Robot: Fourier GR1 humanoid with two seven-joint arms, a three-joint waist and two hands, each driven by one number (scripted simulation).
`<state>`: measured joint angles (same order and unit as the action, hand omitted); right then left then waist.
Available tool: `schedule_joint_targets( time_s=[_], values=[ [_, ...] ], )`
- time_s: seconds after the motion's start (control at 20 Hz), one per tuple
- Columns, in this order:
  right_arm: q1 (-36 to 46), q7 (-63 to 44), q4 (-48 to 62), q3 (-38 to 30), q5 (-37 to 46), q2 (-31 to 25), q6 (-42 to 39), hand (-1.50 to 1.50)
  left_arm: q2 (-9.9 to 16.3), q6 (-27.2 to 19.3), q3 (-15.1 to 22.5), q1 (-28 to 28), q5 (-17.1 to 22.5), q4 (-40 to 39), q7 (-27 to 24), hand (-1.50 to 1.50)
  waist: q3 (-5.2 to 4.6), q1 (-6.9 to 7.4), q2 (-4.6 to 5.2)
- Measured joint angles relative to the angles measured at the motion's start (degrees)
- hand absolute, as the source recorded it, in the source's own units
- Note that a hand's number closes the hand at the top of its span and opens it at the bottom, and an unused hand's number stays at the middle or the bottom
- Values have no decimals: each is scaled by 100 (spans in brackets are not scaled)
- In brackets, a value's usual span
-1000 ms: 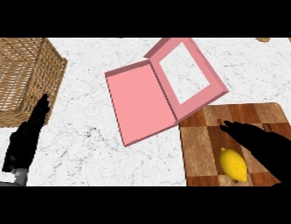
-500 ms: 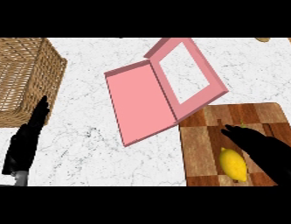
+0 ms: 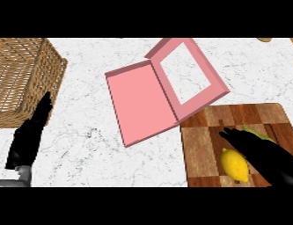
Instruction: Pick the lemon from the cutting board and place it in the cardboard box
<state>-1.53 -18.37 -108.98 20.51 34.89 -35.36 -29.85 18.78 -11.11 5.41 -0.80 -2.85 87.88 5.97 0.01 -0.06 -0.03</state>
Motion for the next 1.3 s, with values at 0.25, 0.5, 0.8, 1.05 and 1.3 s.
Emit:
schedule_joint_targets(
  time_s=[0.25, 0.5, 0.8, 1.05, 1.3],
  values=[
    [-13, 105, 74, -143, 261, 316, -156, -150, -64, 179, -172, 160, -85, 156, -8, 0, 0, 7, -1],
    [-49, 280, 247, -128, 652, 617, -176, -150, -222, 299, -272, 90, -219, 107, 34, 0, -1, 5, 0],
    [-100, 663, 605, -168, 1095, 729, -146, -150, -388, 350, -344, 232, -420, 155, -76, 0, 0, 9, 1],
    [76, 934, 941, -275, 1239, 946, -162, 150, -408, 521, -507, 236, -424, 154, -115, 0, -11, 16, -10],
    [81, 1213, 926, -196, 1803, 962, 520, 150, -481, 520, -526, 82, -503, 105, 1, 0, -14, 3, -11]
  ],
)
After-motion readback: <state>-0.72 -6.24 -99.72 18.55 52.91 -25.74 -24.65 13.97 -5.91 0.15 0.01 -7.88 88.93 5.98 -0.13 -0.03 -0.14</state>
